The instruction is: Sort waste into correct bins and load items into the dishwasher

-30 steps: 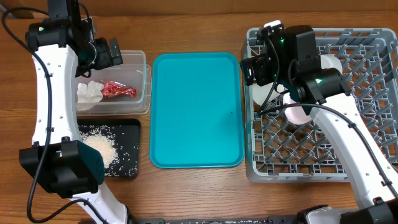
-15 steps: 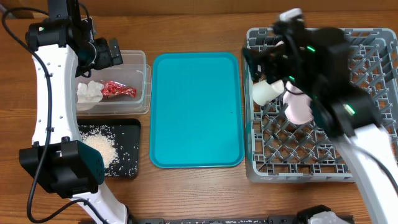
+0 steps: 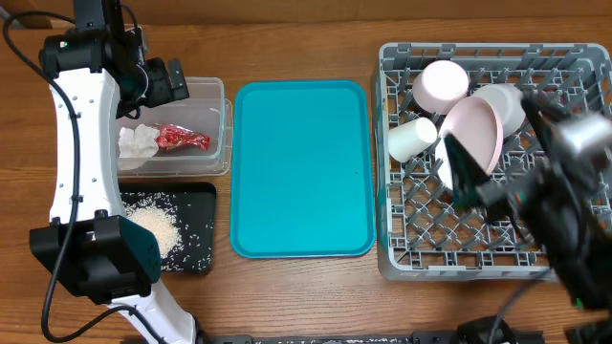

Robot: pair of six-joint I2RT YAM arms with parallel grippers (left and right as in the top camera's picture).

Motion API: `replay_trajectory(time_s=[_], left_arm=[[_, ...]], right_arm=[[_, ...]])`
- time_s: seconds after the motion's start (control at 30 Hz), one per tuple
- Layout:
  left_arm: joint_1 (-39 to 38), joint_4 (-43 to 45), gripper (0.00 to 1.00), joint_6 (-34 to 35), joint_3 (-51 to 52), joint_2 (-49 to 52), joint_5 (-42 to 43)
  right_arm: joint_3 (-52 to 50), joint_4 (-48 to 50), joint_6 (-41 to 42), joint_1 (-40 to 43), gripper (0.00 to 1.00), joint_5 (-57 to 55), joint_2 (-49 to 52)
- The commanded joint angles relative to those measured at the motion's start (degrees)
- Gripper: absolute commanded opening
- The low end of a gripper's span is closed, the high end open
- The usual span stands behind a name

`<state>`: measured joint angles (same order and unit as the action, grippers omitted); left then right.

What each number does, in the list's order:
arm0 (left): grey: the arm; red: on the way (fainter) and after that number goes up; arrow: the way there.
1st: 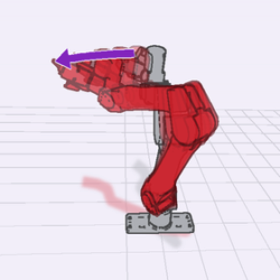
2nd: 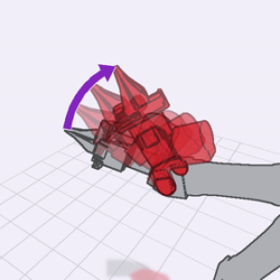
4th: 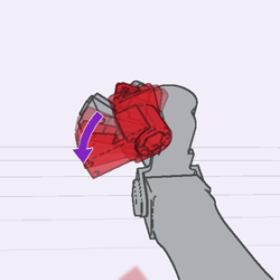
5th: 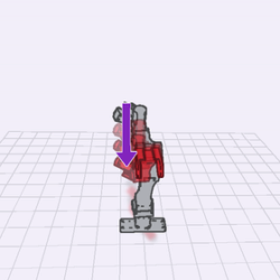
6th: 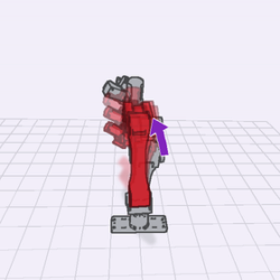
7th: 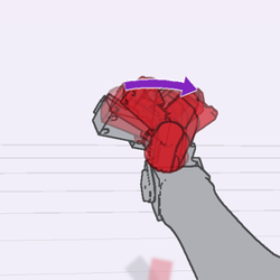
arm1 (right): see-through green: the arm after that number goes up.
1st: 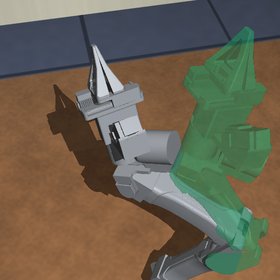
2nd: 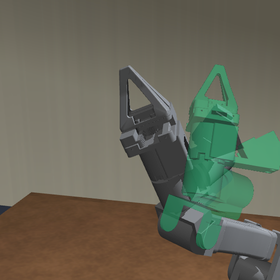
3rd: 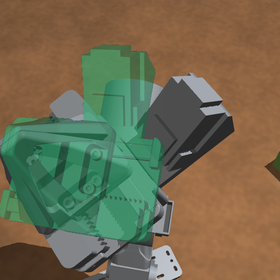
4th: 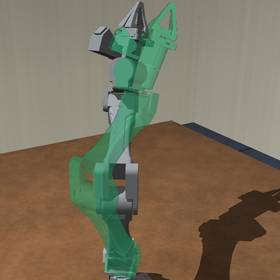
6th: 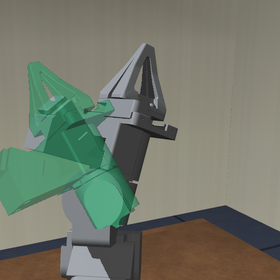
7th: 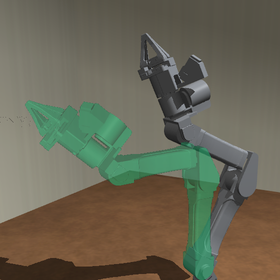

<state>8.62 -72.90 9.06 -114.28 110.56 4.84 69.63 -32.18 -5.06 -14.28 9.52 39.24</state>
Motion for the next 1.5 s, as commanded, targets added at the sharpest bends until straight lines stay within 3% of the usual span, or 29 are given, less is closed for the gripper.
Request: replay_trajectory(time_s=[0.0,0.33,0.43,0.7,0.93,1.23,1.47], left_arm=[[-0.3,-0.2,1.0,0.4,-0.7,-0.7,-0.5],[-0.3,-0.2,1.0,0.4,-0.7,-0.7,-0.5],[-0.3,-0.2,1.0,0.4,-0.7,-0.7,-0.5],[-0.3,-0.2,1.0,0.4,-0.7,-0.7,-0.5],[-0.3,-0.2,1.0,0.4,-0.7,-0.7,-0.5],[-0.3,-0.2,1.0,0.4,-0.7,-0.7,-0.5],[-0.3,-0.2,1.0,0.4,-0.7,-0.7,-0.5]], right_arm=[[-9.3,2.9,0.9,2.1,1.0,-0.9,-8.1],[-36.4,13.0,6.2,6.3,1.0,-1.5,-30.3],[-48.3,21.0,9.1,6.3,1.0,-2.0,-37.3],[-62.6,37.4,9.9,6.4,1.0,-2.2,-38.9],[-69.3,38.1,9.9,6.4,1.0,-2.6,-39.1],[-69.2,27.5,9.8,6.5,1.0,-5.6,-39.1],[-69.2,27.8,9.8,6.5,1.0,-5.5,-39.1]])
